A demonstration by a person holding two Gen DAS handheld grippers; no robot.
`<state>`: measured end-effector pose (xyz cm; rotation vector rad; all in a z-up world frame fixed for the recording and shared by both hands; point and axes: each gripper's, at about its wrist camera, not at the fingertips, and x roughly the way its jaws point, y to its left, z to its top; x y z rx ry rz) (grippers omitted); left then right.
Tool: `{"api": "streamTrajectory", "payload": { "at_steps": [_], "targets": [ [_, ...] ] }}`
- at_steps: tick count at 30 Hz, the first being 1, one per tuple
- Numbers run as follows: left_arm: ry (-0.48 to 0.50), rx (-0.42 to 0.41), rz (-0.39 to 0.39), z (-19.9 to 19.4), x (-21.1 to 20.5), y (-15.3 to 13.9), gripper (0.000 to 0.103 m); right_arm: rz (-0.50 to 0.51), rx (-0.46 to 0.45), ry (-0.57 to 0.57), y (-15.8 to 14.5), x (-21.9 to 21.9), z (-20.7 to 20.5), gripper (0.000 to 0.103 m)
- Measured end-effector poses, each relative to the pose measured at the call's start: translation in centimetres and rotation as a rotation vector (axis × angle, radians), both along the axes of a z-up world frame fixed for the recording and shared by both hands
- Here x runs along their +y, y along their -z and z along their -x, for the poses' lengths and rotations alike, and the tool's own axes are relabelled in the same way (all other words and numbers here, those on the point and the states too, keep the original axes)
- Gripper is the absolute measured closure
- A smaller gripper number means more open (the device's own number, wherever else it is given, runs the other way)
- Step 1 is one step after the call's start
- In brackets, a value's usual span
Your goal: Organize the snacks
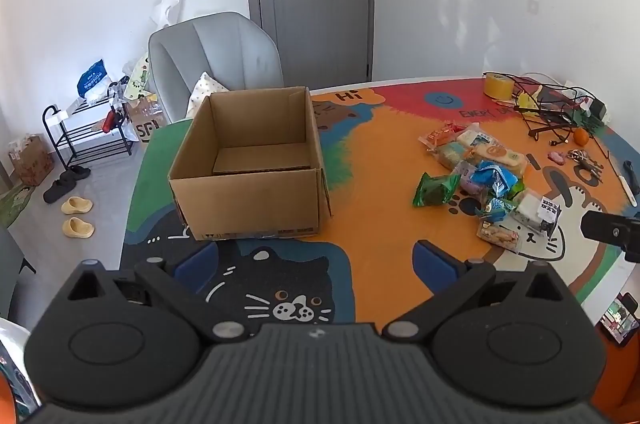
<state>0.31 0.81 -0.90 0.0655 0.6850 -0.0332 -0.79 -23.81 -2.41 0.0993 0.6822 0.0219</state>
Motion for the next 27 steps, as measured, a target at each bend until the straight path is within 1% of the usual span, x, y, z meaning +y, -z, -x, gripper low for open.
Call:
{"api": "streamTrajectory", "payload": {
  "at_steps": [6,16,27],
  "targets": [
    [-0.004,0.002,0.009,-0.13,0.17,0.11,0.0,-0.02,0.016,-0.019,0.26,0.21,-0.17,0.0],
    [-0.012,0.005,0.013,-0.22,0.34,0.23,0.0,0.012,0.005,-0.02,0.28,0.37,-0.17,0.0],
    [-0.016,0.008,0.017,-0.27,0.49,0.41,0.0,0.02,-0.003,-0.027,0.14,0.54,0.02,0.0]
  ]
}}
